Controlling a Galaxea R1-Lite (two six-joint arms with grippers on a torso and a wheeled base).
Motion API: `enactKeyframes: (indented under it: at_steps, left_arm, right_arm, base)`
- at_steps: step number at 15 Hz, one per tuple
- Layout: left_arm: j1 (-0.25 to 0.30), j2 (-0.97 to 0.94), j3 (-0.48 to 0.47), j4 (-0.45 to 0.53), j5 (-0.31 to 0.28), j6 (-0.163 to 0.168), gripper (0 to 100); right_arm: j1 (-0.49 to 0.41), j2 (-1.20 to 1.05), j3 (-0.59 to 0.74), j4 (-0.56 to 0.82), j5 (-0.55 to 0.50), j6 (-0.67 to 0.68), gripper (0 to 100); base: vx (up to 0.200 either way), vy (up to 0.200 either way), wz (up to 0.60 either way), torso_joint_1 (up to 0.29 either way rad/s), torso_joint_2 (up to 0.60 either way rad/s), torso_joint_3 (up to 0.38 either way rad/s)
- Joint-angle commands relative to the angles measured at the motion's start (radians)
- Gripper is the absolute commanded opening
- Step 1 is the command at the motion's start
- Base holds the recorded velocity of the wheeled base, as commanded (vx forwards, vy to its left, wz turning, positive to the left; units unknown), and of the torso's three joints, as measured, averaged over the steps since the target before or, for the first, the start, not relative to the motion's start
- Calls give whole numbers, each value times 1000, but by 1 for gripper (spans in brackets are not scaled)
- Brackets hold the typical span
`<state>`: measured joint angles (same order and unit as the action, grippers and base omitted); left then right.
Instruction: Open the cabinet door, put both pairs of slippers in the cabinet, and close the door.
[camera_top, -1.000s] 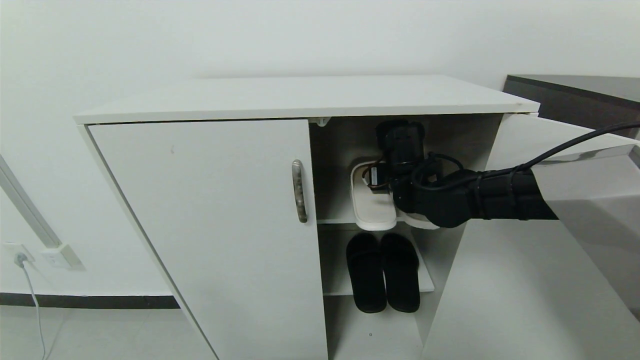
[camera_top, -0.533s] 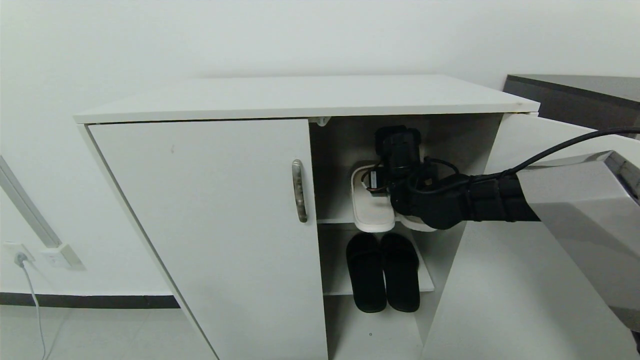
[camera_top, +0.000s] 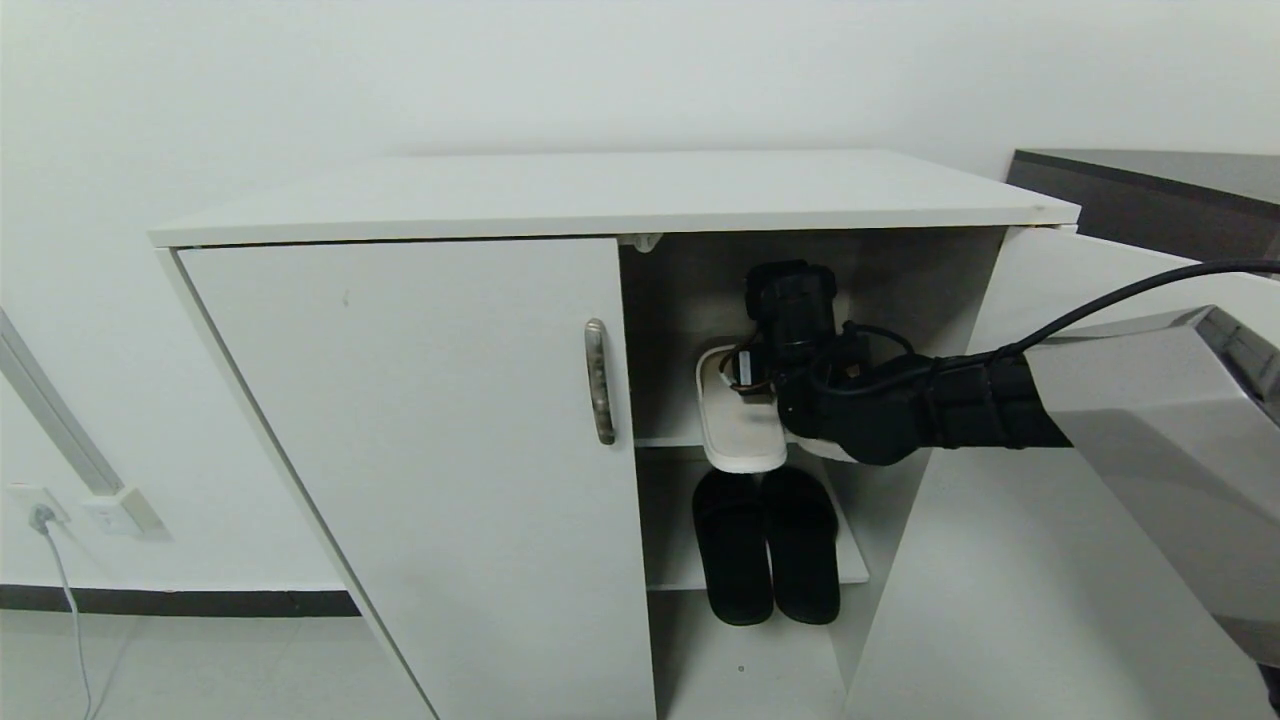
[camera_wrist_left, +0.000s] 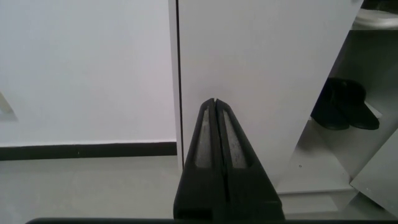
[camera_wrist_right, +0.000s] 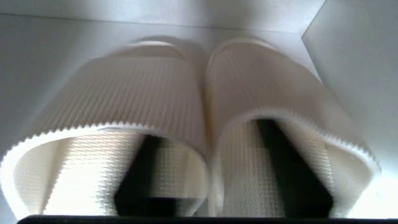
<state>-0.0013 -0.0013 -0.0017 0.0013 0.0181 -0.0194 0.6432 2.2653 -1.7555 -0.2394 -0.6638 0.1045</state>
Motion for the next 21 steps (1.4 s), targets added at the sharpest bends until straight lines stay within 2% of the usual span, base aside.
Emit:
enactKeyframes:
  at_steps: [1, 7, 10, 12, 15, 16, 21]
  left_arm:
    - [1, 1, 0, 0, 0, -1, 0]
    - [1, 1, 0, 0, 0, -1, 0]
    - [0, 1, 0, 0, 0, -1, 0]
    - [1, 1, 0, 0, -6, 10, 0]
    - [0, 1, 0, 0, -12, 19, 0]
    - [0, 1, 0, 0, -12, 19, 0]
    - [1, 1, 0, 0, -12, 19, 0]
  right_arm:
    - [7, -41, 42, -1, 0, 0, 100]
    - [82, -221, 272, -11, -25, 9, 100]
    - [141, -346, 442, -64, -25, 11, 100]
    - [181, -451, 630, -181, 4, 24, 100]
    - [214, -541, 898, -440, 101, 14, 100]
    - [214, -541, 901, -459, 104, 8, 0]
    - [217, -544, 907, -468, 110, -6, 0]
  base:
    - [0, 0, 0, 0, 0, 0]
    - [0, 0, 0, 0, 0, 0]
    - [0, 0, 0, 0, 0, 0]
    - [0, 0, 0, 0, 0, 0]
    - [0, 0, 0, 0, 0, 0]
    - [0, 0, 0, 0, 0, 0]
    - [0, 0, 0, 0, 0, 0]
